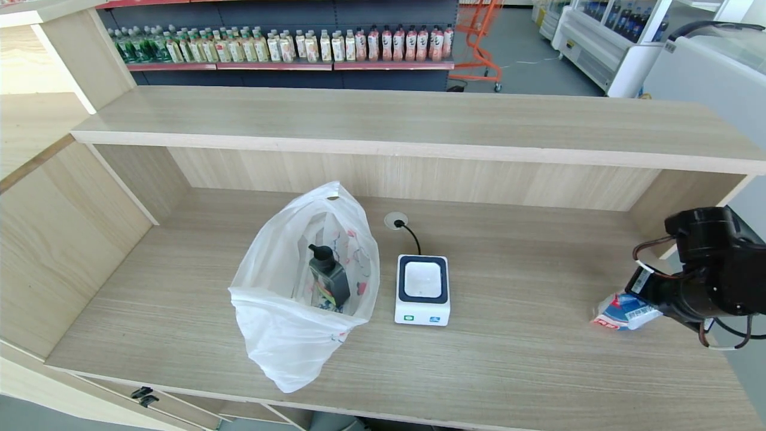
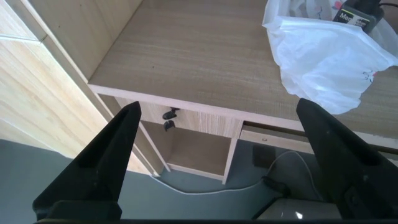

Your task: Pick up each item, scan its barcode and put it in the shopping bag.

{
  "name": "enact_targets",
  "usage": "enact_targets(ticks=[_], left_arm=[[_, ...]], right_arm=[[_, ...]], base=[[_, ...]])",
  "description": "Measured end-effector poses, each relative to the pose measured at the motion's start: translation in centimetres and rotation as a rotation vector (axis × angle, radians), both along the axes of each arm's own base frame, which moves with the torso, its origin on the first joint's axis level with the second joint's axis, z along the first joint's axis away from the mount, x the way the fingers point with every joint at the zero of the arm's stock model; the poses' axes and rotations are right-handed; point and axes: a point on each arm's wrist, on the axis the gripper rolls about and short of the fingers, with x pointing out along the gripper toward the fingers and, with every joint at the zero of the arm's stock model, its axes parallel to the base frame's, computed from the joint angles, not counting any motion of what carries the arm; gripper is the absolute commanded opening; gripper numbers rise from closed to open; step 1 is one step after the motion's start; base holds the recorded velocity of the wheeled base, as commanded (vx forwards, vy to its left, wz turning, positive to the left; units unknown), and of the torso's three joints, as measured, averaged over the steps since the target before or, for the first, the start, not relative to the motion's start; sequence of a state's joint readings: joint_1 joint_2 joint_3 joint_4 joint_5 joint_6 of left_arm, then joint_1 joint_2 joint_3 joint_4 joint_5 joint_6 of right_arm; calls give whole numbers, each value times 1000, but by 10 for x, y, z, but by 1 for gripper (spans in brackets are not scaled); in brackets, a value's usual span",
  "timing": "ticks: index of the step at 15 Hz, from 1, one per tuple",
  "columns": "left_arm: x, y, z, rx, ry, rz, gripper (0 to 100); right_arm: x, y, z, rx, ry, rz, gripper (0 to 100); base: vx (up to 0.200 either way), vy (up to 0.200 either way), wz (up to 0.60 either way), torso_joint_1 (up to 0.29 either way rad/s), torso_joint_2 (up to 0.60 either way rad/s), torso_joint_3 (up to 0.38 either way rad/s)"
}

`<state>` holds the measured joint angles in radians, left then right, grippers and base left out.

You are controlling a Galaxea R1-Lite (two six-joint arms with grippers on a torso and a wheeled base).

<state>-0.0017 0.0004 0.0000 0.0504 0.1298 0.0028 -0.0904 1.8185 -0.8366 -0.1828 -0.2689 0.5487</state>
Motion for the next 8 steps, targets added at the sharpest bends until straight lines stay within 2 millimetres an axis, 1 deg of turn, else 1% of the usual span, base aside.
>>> enact_targets(ticks=[2, 4, 6, 8], left_arm=[[0, 0, 0, 0, 0, 0, 100], [0, 0, 0, 0, 0, 0, 100], [0, 0, 0, 0, 0, 0, 100], [0, 0, 0, 0, 0, 0, 100]], right_arm=[[3, 2, -4, -28, 14, 34, 0], [5, 3, 0, -56, -17, 64, 0], [4, 3, 14, -102, -72, 143, 0], [-3, 7, 36, -58, -158, 300, 0]], base=[[0, 0, 0, 0, 0, 0], [0, 0, 0, 0, 0, 0], [0, 0, 0, 0, 0, 0], [0, 0, 0, 0, 0, 0]])
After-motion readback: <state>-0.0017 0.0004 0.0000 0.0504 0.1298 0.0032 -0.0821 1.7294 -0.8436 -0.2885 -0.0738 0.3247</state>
